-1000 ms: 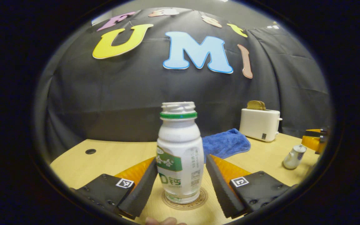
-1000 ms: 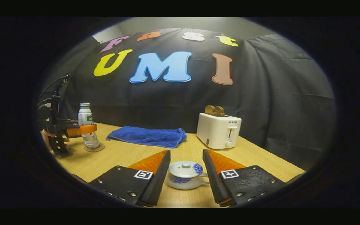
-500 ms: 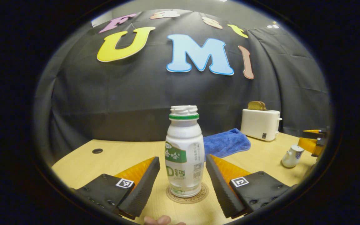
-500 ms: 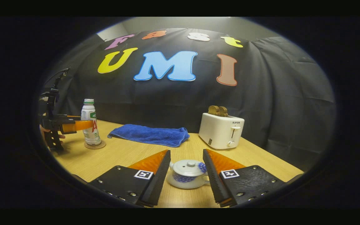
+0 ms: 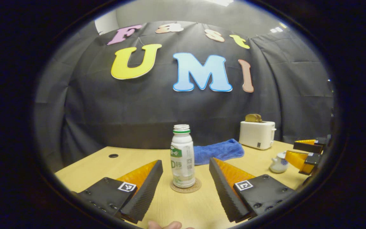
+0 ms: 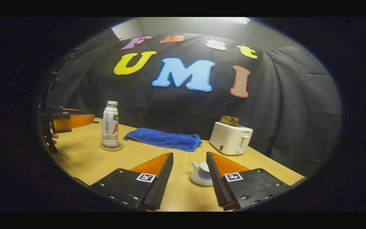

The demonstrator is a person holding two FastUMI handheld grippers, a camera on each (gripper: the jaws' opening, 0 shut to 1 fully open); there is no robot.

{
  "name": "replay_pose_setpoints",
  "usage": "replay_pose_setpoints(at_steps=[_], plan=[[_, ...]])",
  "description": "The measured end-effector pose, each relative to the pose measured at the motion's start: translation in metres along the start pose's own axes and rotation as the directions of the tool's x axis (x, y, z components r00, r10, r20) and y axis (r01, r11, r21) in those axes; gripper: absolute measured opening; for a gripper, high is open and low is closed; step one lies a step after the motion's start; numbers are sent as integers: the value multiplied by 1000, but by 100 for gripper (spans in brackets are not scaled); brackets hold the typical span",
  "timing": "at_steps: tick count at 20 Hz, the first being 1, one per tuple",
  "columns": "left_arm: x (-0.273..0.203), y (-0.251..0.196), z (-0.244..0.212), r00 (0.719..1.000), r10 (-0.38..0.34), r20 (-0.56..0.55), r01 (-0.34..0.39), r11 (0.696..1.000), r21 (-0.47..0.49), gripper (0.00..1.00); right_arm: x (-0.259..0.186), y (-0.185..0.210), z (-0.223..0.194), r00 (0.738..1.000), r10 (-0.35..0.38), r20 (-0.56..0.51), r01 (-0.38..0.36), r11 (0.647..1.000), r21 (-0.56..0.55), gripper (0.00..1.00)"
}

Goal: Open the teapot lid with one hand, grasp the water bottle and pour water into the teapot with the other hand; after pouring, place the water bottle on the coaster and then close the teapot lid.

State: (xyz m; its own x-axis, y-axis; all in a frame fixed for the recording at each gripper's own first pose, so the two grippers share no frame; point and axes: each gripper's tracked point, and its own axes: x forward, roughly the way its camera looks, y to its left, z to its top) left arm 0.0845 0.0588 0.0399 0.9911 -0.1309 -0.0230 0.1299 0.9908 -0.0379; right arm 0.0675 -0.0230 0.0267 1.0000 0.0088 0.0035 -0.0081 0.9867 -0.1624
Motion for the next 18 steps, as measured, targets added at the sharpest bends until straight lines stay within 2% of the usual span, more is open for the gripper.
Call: replay_pose_setpoints(at_steps=[5,7,10,11,12,15,16,17,18], plan=[[-55,-46,0,999,26,39,-25,1000,-19,100,-40,18,2,1000,-2,-12,3,990,138,66],[-67,-53,-17,998,53,23,-52,998,-23,100,-52,28,-3,1000,3,-9,-1,990,138,66],[-81,-62,-45,997,72,-31,-75,993,-91,100,-65,48,-20,999,36,-33,-31,991,132,66],[-87,-59,-44,995,92,-32,-94,992,-83,100,-69,52,-28,998,44,-52,-37,991,132,66],[-87,-54,-37,993,121,13,-120,991,-64,100,-73,53,-21,999,41,-23,-37,987,154,69],[-92,-56,-44,988,154,20,-155,987,31,99,-78,45,-18,1000,-1,6,0,985,173,69],[-95,-61,-41,990,142,19,-142,990,20,99,-75,46,-19,1000,3,6,-4,983,182,70],[-94,-63,-41,991,133,19,-134,991,23,89,-76,46,-18,1000,6,5,-7,984,180,71],[-94,-62,-40,992,129,18,-129,991,16,92,-76,45,-18,1000,7,6,-8,984,180,71]])
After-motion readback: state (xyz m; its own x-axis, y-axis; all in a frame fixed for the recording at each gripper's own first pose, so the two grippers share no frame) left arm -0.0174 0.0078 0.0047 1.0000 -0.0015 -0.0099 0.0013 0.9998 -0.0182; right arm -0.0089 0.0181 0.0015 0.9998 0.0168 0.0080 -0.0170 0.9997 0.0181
